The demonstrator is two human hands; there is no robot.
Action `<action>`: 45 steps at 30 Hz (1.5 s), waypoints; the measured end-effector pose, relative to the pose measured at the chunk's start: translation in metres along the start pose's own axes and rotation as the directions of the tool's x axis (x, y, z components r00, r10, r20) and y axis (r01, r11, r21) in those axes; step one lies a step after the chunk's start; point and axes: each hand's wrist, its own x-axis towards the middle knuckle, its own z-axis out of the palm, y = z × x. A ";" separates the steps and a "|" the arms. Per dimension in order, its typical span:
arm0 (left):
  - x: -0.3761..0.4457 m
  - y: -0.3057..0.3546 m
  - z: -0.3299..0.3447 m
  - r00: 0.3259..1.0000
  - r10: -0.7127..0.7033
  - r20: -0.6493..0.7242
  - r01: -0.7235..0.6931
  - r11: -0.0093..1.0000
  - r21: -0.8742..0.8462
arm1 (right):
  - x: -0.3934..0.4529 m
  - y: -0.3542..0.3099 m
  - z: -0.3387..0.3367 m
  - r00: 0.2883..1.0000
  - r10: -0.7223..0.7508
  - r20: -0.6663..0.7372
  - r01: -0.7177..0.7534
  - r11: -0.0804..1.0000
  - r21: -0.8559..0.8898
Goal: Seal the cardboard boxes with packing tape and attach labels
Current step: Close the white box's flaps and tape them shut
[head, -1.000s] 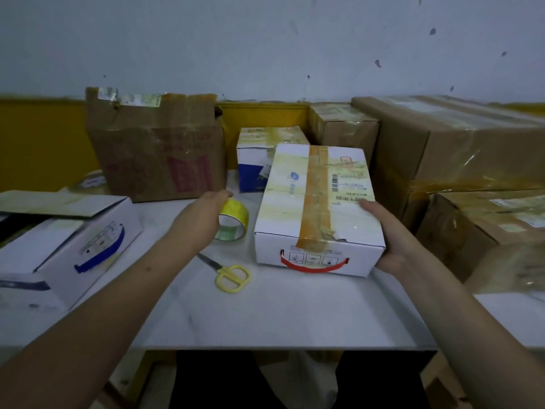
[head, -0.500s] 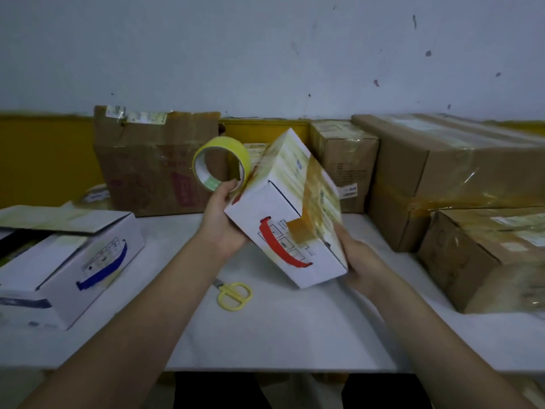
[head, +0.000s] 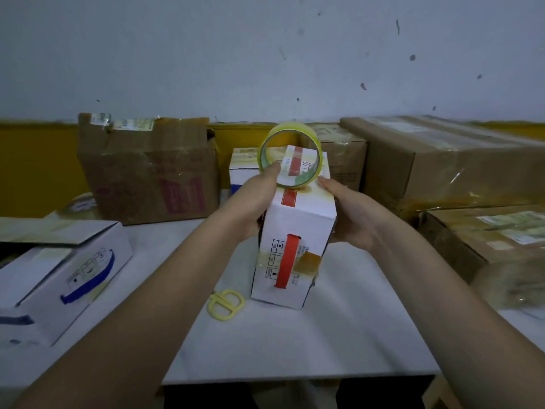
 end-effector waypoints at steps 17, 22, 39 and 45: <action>-0.005 0.025 0.018 0.880 0.475 0.023 -0.368 0.649 0.666 | -0.011 -0.021 -0.016 0.986 0.029 -0.167 -0.065 0.973 -0.220; 0.006 0.020 -0.032 0.774 0.629 -0.072 -0.446 0.622 0.643 | -0.010 0.033 -0.038 0.947 0.158 -0.280 -0.185 0.980 -0.071; 0.065 -0.043 -0.086 0.770 0.579 0.269 -0.603 0.521 0.605 | 0.068 0.066 0.004 0.847 -0.408 -0.341 0.007 0.650 -0.760; 0.081 -0.053 -0.121 0.841 0.391 0.373 -0.533 0.487 0.692 | 0.098 0.077 -0.018 0.945 -0.300 -0.134 -0.012 0.378 -0.926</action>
